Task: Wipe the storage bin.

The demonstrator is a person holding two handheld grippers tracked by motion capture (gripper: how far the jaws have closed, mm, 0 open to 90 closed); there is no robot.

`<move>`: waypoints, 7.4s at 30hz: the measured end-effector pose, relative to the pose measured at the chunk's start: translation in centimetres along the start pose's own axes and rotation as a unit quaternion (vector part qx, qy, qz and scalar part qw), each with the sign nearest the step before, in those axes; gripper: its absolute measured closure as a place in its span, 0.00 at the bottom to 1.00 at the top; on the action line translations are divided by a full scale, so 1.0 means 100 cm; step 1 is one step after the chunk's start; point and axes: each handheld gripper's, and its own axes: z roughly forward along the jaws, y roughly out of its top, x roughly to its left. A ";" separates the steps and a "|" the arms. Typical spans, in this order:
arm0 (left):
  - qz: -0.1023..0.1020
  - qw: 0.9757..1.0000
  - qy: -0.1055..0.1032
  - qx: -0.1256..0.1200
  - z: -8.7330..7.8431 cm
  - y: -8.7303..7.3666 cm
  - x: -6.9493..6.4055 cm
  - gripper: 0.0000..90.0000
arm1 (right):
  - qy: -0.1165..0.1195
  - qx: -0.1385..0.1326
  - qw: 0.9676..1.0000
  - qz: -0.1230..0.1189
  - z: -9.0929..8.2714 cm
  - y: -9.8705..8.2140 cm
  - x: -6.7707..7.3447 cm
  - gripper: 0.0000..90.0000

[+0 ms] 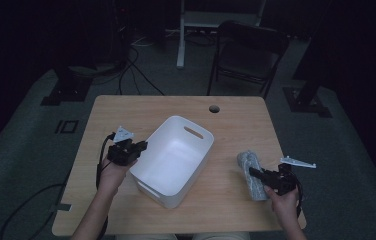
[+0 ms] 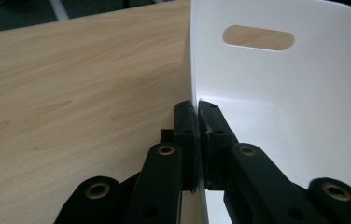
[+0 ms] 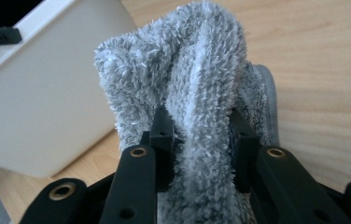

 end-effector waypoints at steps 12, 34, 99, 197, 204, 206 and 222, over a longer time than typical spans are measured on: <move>0.011 1.000 -0.027 0.000 -0.005 -0.006 0.002 0.87 | 0.035 -0.046 0.998 -0.027 0.004 0.036 0.034 0.77; 0.014 0.998 -0.046 0.035 -0.031 -0.020 0.000 0.55 | 0.072 -0.053 0.995 -0.038 0.023 0.044 0.057 0.77; 0.061 0.998 -0.030 -0.010 -0.020 -0.033 -0.015 0.94 | 0.038 0.023 0.999 -0.009 0.084 0.019 0.041 0.77; 0.054 0.998 -0.031 -0.011 -0.018 -0.031 -0.018 0.93 | 0.025 0.065 0.996 -0.049 0.085 0.005 0.071 0.77; 0.054 0.998 -0.036 -0.005 -0.016 -0.029 -0.019 0.93 | 0.029 0.035 0.995 -0.090 0.069 0.007 0.096 0.77; 0.055 0.998 -0.034 -0.005 -0.015 -0.029 -0.019 0.93 | 0.031 0.043 0.995 -0.084 0.074 0.003 0.093 0.77; 0.054 0.998 -0.035 -0.008 -0.015 -0.029 -0.020 0.93 | 0.014 0.030 0.992 -0.122 0.064 0.008 0.107 0.77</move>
